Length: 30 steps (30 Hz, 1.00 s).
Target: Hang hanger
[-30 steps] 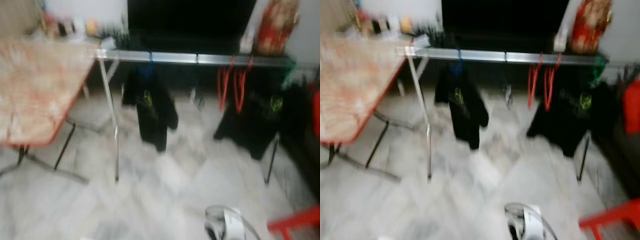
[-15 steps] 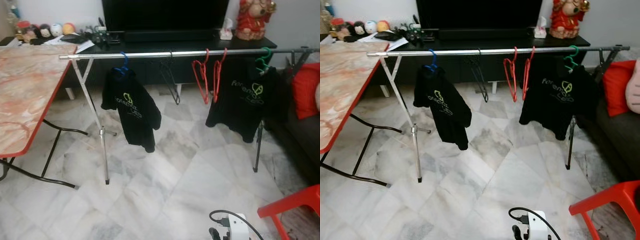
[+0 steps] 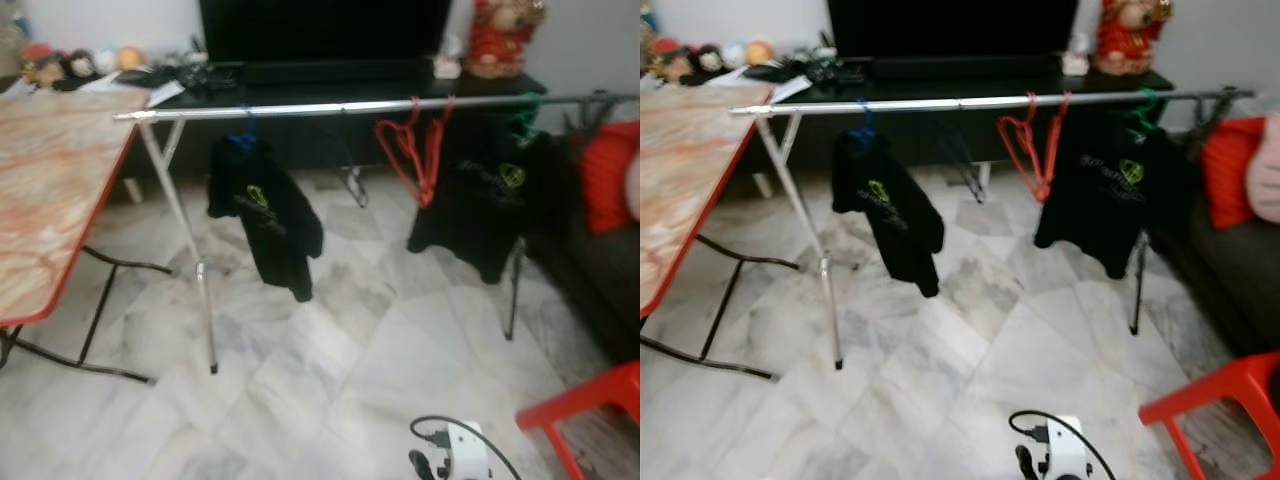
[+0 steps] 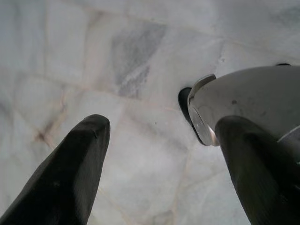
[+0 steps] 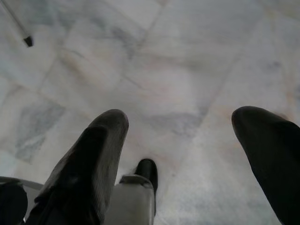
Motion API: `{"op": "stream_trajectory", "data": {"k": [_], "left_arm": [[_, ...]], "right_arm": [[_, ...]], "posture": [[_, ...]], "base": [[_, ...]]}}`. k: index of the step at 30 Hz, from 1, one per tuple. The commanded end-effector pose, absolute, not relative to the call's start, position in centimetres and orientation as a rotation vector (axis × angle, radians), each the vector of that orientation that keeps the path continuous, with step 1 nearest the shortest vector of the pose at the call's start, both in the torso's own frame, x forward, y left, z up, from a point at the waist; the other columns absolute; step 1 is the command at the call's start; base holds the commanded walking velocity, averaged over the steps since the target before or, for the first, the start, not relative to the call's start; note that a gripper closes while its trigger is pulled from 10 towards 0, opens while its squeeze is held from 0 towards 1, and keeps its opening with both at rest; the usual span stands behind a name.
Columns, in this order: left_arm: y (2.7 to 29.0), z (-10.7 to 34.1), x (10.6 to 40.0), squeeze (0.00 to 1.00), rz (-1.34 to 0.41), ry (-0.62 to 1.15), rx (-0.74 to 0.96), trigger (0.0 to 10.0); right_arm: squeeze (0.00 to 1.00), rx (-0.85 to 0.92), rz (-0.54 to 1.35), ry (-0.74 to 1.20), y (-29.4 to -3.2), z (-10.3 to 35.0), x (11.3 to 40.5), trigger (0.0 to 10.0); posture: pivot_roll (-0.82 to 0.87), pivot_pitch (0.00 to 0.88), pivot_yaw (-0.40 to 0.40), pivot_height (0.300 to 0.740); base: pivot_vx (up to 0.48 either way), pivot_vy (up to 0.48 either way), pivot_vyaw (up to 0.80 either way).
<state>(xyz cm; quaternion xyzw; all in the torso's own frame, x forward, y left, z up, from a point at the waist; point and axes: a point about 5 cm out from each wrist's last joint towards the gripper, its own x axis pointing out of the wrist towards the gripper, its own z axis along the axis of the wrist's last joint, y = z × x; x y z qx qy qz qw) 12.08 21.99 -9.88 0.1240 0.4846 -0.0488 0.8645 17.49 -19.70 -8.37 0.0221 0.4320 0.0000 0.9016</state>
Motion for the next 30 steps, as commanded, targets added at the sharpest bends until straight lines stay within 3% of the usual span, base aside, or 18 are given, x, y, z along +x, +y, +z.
{"op": "stream_trajectory", "data": {"k": [1, 30], "left_arm": [[22.00, -10.05, 11.55, 0.00, -0.115, 1.035, 0.263, 10.0], [21.71, -10.10, 11.46, 0.00, -0.112, 1.025, 0.243, 10.0]], "right_arm": [[0.00, 0.043, 0.001, 0.908, -19.63, -8.53, 17.21, 10.0], [0.00, 0.042, -0.006, 0.923, -19.82, -8.70, 16.79, 10.0]], "posture": [[-0.03, 0.022, -0.015, 0.740], [-0.04, 0.045, -0.016, 0.740]], "base": [[0.000, 0.000, -0.68], [0.000, -0.049, -0.68]]}}
